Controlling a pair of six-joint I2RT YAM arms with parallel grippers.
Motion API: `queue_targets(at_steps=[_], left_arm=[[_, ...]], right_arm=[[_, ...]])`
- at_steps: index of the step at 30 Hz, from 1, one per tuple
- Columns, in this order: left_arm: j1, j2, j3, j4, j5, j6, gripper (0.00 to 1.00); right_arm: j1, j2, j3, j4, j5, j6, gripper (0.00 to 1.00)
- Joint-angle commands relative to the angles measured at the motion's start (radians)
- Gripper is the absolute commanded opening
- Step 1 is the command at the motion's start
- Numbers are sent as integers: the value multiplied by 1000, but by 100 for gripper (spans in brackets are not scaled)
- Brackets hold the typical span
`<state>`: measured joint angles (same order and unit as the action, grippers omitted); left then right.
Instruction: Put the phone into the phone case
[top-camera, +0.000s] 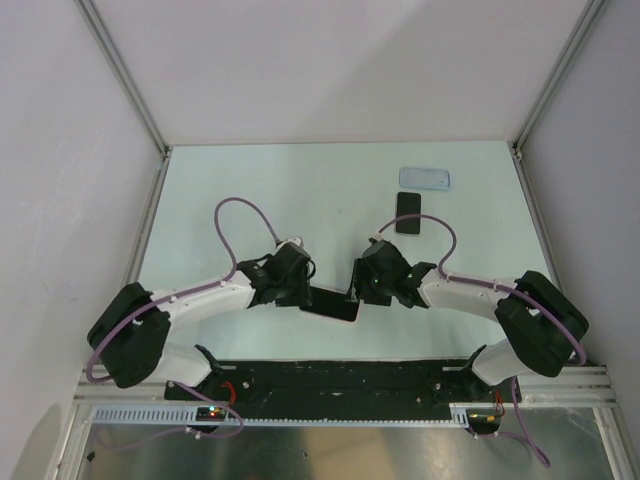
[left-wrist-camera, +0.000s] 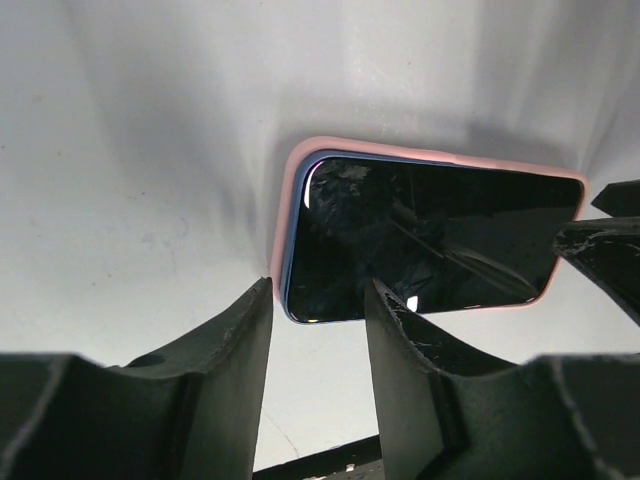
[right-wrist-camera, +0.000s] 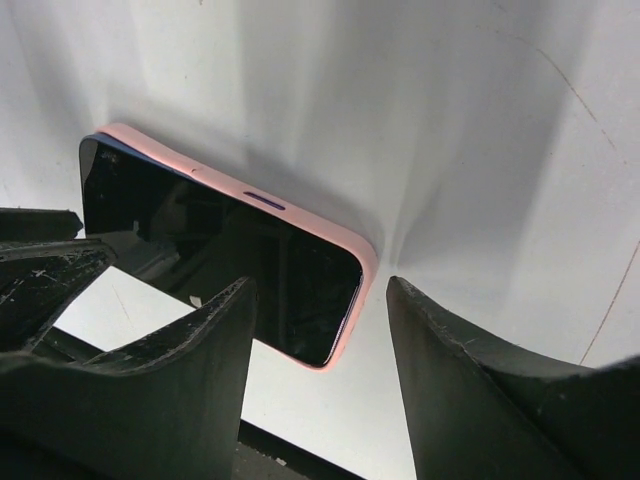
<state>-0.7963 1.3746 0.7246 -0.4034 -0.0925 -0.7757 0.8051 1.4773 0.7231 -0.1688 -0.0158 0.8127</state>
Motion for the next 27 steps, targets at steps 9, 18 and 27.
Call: queue_targets(at_steps=[9,18,27], left_arm=[[0,-43,9,-48,-66,40,37],[2,-12,19,-44,-26,44,27],[2,46,38,-4,19,49,6]], right_arm=[[7,9,1,1,46,1,57],[17,24,1,0,51,3,56],[24,26,1,4,59,4,56]])
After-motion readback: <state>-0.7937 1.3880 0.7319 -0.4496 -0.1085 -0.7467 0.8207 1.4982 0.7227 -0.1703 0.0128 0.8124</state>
